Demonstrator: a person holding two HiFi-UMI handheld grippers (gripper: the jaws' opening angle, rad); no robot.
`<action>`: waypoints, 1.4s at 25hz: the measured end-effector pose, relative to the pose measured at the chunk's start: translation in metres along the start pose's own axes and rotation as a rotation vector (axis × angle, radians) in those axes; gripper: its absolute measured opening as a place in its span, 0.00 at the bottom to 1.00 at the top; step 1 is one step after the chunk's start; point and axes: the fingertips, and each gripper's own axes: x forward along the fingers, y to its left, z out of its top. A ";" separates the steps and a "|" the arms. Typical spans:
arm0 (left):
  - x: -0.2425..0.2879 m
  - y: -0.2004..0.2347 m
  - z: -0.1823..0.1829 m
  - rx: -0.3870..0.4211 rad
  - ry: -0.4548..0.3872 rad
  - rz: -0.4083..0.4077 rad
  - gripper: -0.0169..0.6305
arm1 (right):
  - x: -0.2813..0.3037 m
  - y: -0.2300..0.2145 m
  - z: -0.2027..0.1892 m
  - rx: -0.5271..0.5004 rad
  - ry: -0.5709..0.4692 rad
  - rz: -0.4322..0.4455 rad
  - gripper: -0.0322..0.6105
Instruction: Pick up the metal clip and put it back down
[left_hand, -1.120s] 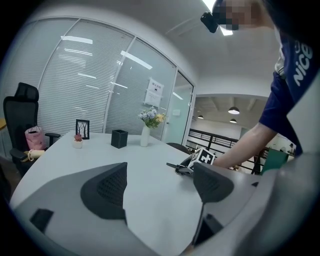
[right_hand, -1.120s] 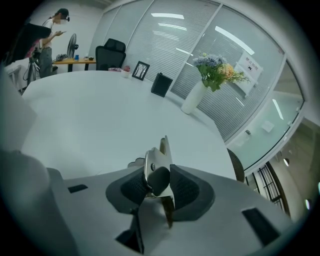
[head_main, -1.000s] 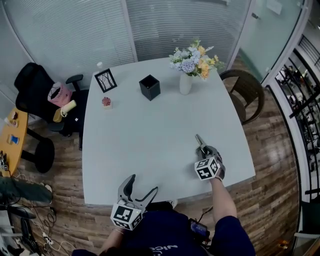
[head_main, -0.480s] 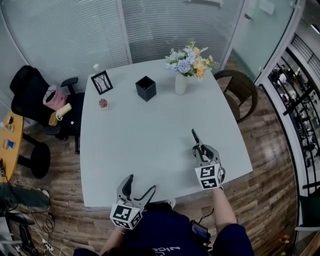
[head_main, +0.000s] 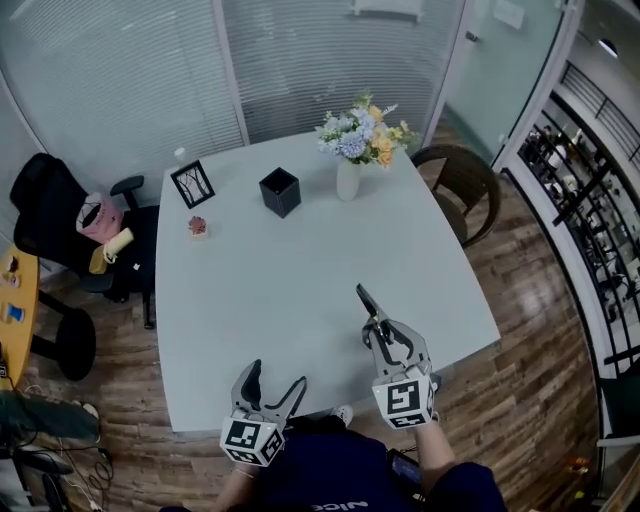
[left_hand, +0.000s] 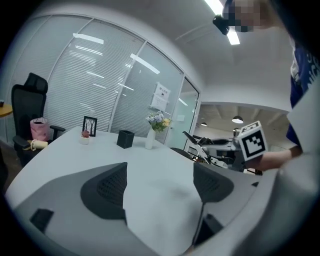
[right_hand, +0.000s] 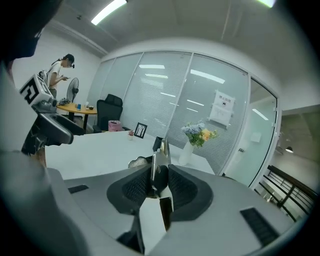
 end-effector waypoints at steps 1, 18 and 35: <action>0.000 0.002 0.002 -0.011 -0.009 0.009 0.64 | -0.005 0.006 0.002 0.001 -0.004 -0.001 0.22; -0.005 0.019 0.010 0.076 -0.009 0.022 0.64 | -0.022 0.086 0.016 0.139 -0.015 0.111 0.22; -0.038 0.094 0.018 0.100 -0.040 0.206 0.03 | 0.066 0.148 0.073 -0.050 -0.072 0.281 0.22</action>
